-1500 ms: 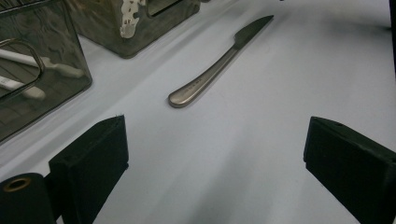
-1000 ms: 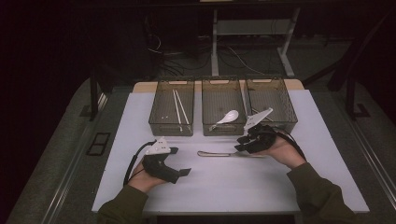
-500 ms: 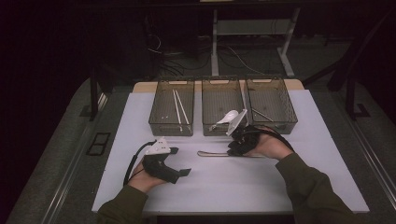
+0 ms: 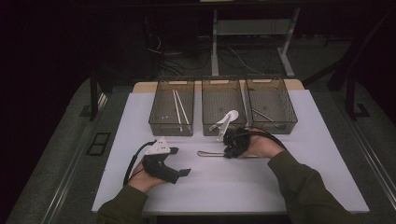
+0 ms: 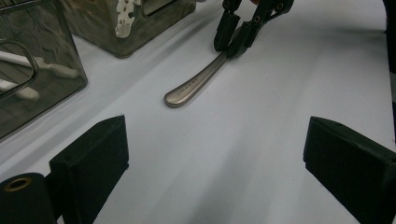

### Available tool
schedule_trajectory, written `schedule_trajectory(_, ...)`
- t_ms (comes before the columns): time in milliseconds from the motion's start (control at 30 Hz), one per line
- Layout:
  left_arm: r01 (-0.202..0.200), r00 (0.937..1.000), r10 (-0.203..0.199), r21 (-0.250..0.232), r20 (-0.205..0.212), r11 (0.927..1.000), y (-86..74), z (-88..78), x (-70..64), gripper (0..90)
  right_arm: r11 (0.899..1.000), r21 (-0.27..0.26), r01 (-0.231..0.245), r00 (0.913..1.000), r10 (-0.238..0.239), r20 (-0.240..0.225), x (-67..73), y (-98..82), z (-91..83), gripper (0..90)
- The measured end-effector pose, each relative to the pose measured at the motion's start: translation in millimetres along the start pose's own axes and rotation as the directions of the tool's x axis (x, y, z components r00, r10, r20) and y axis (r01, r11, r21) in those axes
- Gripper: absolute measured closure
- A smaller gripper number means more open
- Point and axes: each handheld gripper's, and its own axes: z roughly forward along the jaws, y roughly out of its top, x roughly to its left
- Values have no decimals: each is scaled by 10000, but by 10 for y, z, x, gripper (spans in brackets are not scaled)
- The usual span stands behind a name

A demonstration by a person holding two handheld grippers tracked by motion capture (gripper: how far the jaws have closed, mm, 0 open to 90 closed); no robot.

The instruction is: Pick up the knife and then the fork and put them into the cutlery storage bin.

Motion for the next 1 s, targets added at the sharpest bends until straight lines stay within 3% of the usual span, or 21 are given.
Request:
schedule_trajectory(233,-10,10000,10,17,15,10000,1,2,0,60,9974,570,450,9989,-456,93,20,68,11,762)
schedule_trajectory(467,-2,10000,2,17,23,10000,0,1,0,61,9948,916,450,9989,-458,65,27,115,20,790)
schedule_trajectory(1000,25,10000,-25,38,29,10000,-2,1,3,61,9994,350,-85,10000,85,-13,8,16,-9,795)
